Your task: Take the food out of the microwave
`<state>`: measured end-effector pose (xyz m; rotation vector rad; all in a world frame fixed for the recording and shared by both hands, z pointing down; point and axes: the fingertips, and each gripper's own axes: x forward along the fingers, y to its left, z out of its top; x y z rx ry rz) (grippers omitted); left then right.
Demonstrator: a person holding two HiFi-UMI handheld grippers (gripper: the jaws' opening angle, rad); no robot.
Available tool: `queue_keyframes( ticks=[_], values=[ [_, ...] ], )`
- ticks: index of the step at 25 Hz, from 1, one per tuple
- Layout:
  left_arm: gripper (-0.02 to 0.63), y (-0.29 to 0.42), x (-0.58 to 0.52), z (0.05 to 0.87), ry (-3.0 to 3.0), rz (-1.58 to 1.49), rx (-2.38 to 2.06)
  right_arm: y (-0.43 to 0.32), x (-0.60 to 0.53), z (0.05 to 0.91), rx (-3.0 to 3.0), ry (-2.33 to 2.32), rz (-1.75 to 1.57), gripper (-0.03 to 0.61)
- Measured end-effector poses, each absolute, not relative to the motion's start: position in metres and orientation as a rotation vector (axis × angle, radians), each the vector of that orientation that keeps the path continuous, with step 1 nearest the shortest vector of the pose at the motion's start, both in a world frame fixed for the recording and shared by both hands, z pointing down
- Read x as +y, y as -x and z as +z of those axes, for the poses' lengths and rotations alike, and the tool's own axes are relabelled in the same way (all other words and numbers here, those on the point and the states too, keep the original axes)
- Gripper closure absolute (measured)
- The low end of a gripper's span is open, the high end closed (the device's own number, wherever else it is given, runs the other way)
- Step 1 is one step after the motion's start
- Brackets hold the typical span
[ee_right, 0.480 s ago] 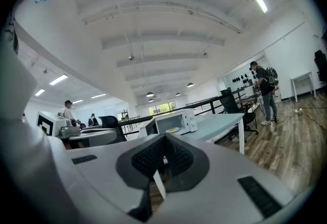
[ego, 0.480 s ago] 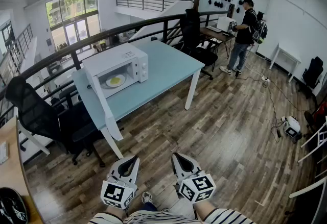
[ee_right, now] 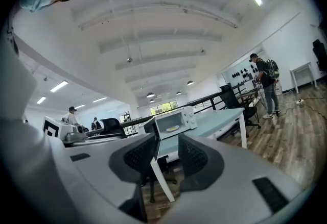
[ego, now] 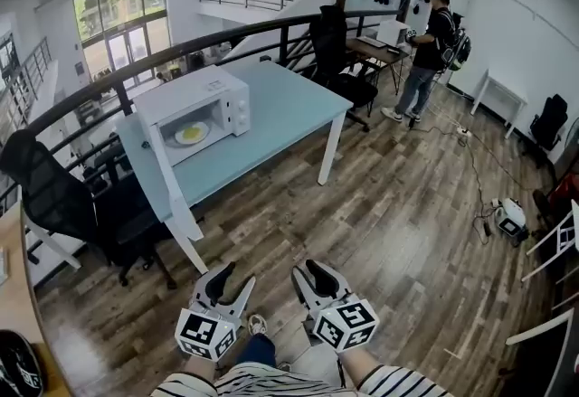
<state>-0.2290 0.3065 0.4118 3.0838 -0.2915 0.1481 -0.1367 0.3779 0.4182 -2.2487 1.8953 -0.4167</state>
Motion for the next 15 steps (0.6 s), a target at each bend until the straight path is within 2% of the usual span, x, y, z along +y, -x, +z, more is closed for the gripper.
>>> queue_keyframes(
  ticks=[1,15],
  values=[
    [0.448,0.222,0.304,0.414,-3.075,0.149,-0.283,0.132,0.375,0.42,1.896,2.249,-0.421,0.439],
    [0.448,0.105,0.193,0.43,-3.041,0.179,-0.208,0.023,0.263,0.424,1.872,2.283,-0.449,0.428]
  ],
)
